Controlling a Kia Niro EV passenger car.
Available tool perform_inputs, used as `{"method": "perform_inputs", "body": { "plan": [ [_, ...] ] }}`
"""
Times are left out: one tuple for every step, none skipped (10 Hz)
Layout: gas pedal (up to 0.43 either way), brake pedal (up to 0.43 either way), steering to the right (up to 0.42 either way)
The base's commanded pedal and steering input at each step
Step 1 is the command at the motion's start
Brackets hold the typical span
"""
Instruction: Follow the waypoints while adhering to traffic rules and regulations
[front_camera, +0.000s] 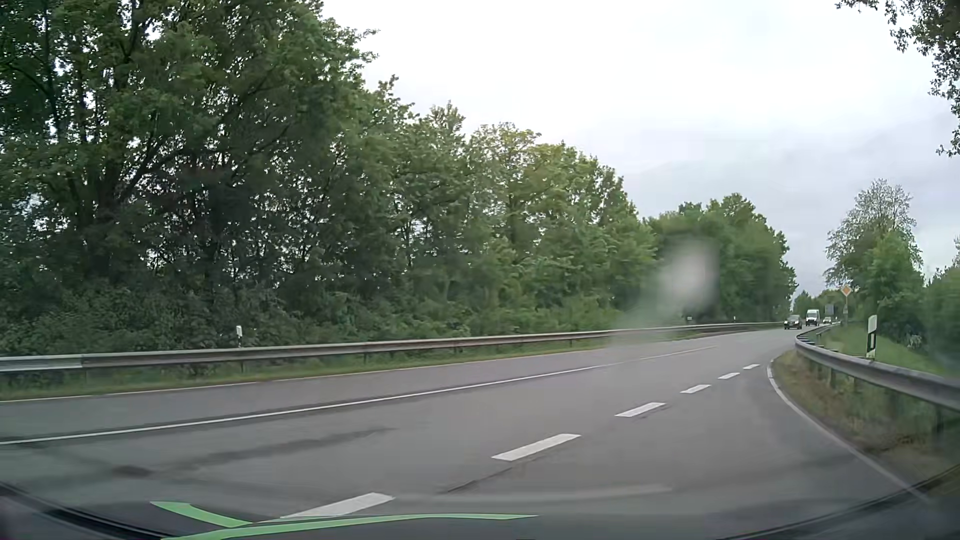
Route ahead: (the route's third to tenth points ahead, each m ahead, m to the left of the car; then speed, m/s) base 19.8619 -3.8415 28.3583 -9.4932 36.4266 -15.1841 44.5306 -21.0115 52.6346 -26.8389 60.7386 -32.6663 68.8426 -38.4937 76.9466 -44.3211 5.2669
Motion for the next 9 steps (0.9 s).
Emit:
{"method": "perform_inputs", "body": {
  "plan": [
    [0.37,0.0,0.122],
    [0.409,0.0,0.13],
    [0.421,0.0,0.14],
    [0.429,0.0,0.153],
    [0.429,0.0,0.168],
    [0.429,0.0,0.18],
    [0.429,0.0,0.189],
    [0.429,0.0,0.195],
    [0.429,0.0,0.193]
  ]
}}
